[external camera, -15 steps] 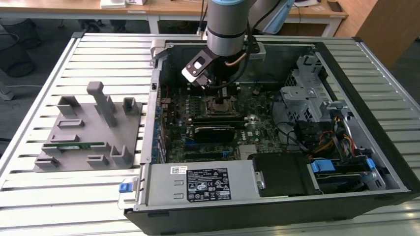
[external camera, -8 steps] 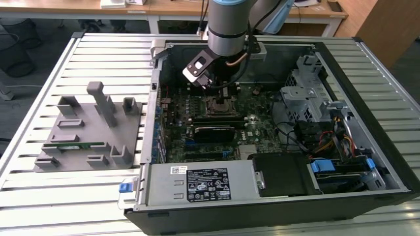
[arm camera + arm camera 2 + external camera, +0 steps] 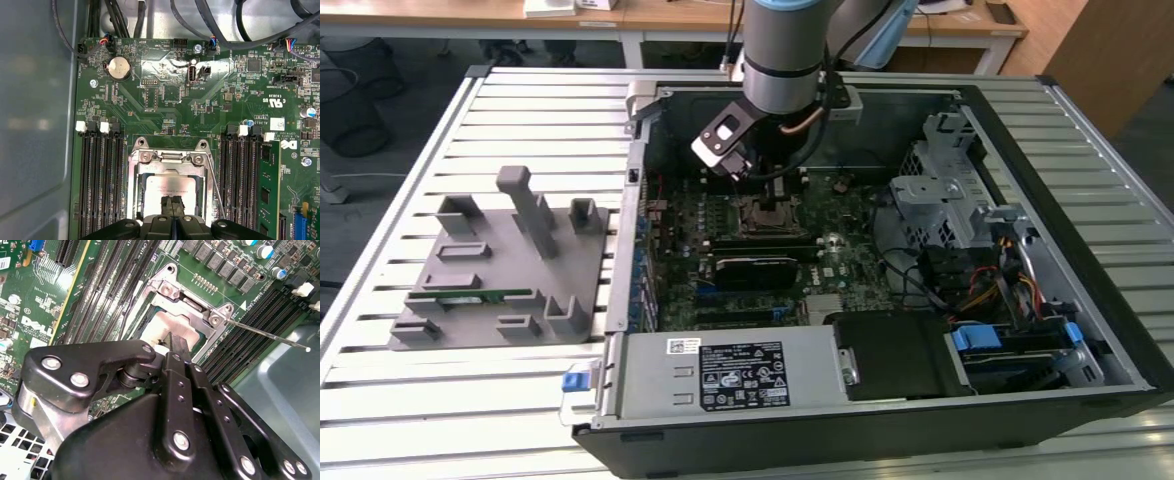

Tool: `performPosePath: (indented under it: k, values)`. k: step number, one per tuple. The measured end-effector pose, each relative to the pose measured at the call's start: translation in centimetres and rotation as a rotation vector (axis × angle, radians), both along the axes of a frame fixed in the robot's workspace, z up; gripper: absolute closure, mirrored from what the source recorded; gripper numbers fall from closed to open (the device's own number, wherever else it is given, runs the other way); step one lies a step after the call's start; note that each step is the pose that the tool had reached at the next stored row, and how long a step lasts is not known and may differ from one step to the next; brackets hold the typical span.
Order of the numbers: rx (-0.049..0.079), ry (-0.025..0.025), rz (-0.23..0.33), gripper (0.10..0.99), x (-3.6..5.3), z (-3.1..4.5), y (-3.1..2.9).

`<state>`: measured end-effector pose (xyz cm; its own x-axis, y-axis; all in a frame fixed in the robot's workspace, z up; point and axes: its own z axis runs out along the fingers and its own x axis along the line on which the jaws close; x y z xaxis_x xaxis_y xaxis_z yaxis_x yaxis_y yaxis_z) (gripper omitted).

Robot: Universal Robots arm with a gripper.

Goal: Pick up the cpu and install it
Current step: 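Install the first cpu locking lever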

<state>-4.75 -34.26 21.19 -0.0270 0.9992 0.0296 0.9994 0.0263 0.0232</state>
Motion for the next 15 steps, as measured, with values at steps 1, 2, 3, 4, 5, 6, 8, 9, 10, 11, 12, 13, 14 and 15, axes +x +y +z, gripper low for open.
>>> performPosePath:
  k: [1,2,3,4,5,6,8,9,10,11,12,13,14,15]
  values:
    - [0.000,0.0000,0.000,0.980,0.00,0.03,0.00]
    - [0.000,-0.0001,0.000,0.980,0.00,0.04,0.00]
    - [0.000,-0.0002,0.000,0.980,0.00,0.06,0.00]
    - [0.000,-0.0002,0.000,0.980,0.00,0.08,0.00]
    - [0.000,-0.0002,0.000,0.980,0.00,0.09,0.00]
    - [0.000,-0.0001,0.000,0.980,0.00,0.12,0.00]
    - [0.000,0.0000,0.000,0.980,-0.01,0.20,-0.01]
    - [0.000,-0.0001,0.000,0.980,0.00,0.23,0.00]
    - [0.000,-0.0002,0.000,0.980,0.00,0.24,0.00]
    - [0.000,-0.0003,0.000,0.980,0.00,0.26,0.00]
    - [0.000,-0.0002,0.000,0.980,0.00,0.27,0.00]
    - [0.000,-0.0001,0.000,0.980,0.00,0.30,0.00]
    - [0.000,-0.0001,0.000,0.980,0.00,0.32,0.00]
    - [0.000,-0.0001,0.000,0.980,0.00,0.37,0.00]
